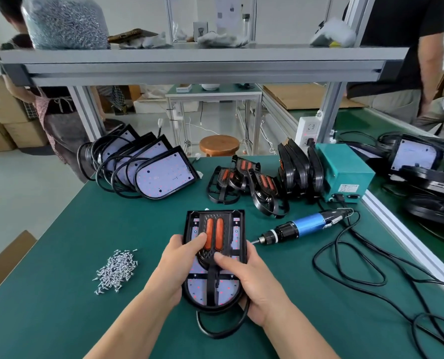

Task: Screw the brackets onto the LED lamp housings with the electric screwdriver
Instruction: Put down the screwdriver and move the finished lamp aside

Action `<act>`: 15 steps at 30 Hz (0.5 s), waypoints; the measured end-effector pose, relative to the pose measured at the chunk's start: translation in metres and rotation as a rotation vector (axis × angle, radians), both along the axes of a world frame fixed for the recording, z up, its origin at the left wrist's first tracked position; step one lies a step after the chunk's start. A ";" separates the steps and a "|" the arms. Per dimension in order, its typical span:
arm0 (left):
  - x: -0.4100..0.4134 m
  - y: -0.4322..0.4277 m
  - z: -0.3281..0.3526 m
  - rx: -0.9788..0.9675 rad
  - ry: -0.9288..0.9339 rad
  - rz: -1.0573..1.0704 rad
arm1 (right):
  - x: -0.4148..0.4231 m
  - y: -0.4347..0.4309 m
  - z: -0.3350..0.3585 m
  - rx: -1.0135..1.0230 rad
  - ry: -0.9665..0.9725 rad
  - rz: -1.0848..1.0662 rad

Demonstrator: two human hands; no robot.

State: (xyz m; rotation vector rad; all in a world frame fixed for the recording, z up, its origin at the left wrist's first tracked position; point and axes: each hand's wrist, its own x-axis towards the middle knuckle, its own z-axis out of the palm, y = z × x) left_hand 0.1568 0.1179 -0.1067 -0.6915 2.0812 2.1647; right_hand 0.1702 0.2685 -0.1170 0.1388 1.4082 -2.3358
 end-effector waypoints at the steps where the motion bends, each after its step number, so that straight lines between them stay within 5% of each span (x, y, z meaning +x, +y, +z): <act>1: 0.000 -0.001 -0.001 0.045 0.027 0.021 | -0.001 -0.002 0.000 -0.001 0.015 0.004; 8: -0.001 0.003 0.005 0.269 0.208 -0.063 | -0.007 0.013 0.016 0.120 0.271 -0.095; 15: -0.005 0.031 -0.015 -0.183 0.296 -0.169 | -0.011 0.072 0.048 0.260 0.527 -0.314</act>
